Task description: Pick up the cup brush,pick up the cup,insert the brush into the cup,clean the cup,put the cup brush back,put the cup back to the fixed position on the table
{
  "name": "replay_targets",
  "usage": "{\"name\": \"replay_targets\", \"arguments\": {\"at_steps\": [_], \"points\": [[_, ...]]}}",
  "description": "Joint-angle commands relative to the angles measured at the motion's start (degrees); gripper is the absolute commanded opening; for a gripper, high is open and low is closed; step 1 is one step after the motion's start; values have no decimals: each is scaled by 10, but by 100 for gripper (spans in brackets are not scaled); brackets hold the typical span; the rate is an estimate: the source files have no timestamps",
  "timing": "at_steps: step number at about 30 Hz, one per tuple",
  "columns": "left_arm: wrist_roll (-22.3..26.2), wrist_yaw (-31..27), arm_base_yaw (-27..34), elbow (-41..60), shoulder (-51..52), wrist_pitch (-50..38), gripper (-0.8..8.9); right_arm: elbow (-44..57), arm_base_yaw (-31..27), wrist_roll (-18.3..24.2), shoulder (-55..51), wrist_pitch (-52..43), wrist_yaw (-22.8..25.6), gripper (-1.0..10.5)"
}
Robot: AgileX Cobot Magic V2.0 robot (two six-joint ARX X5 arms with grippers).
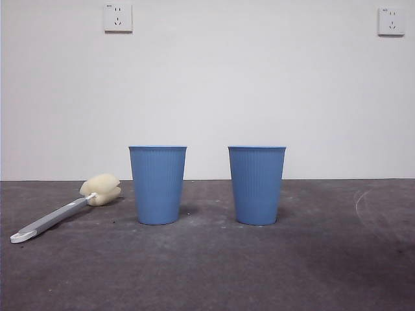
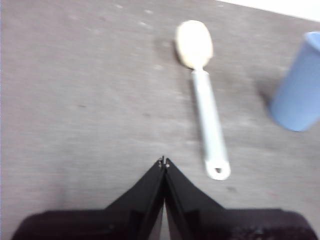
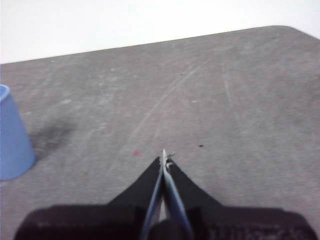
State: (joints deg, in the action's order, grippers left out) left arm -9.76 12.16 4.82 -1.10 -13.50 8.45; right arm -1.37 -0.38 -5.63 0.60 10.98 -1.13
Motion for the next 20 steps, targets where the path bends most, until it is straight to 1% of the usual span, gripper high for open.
{"name": "replay_targets", "arguments": {"at_steps": [1,5,8,14,17,20], "points": [[-32,37,1,-14,0,-2,-6,-8,0,-48,-1,-4,-29,-8],[-59,48,1,-49,0,18,-6,-42,0,-78,0,-3,-43,-10],[-74,52,1,-91,-7,51,-6,-79,0,-82,5,1,-63,-11],[-80,109,1,-190,-38,111,-6,-172,0,-82,49,53,-100,-11],[-73,139,1,-243,-63,152,-7,-227,0,-61,86,101,-134,-11],[-46,155,1,-295,-91,208,-7,-286,0,-26,130,163,-173,-11]]}}
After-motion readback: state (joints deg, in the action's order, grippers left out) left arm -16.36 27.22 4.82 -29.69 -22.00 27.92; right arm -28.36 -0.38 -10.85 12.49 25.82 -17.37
